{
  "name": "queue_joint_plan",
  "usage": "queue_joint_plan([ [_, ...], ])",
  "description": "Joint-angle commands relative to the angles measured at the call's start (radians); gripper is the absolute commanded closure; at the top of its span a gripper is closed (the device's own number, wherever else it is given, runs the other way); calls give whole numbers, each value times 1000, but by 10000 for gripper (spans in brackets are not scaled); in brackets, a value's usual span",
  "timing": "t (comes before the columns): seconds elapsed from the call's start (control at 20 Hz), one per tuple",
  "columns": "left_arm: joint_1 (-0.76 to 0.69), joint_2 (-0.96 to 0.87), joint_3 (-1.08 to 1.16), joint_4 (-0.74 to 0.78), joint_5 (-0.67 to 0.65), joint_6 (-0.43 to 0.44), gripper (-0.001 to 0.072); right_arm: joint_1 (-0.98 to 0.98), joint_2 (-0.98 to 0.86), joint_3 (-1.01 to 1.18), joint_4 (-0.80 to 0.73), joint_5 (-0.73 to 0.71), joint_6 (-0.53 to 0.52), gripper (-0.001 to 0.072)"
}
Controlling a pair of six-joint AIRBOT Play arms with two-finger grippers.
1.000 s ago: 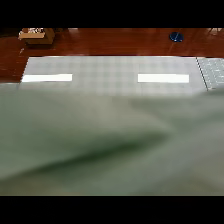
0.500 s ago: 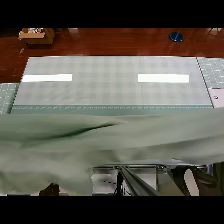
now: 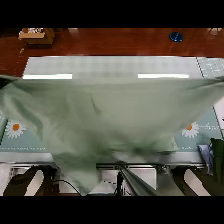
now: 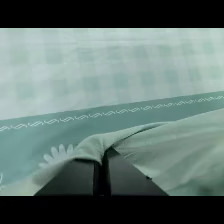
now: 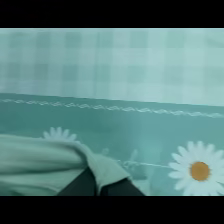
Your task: Fold the shirts.
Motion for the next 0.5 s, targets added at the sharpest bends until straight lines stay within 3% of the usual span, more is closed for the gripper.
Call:
queue_joint_plan([
  [0.0, -58, -216, -31, -63, 178, 74, 676, 2, -216, -12, 99, -183, -21, 685],
  [0.1, -107, -310, -31, -61, 261, 147, 677, 2, -285, -13, 124, -277, -29, 685],
  [0.2, -135, -387, -31, -61, 367, 147, 677, 10, -327, -13, 140, -356, -69, 685],
  [0.45, -169, -508, -31, -61, 604, 148, 676, 133, -415, -13, -41, -621, -129, 685],
])
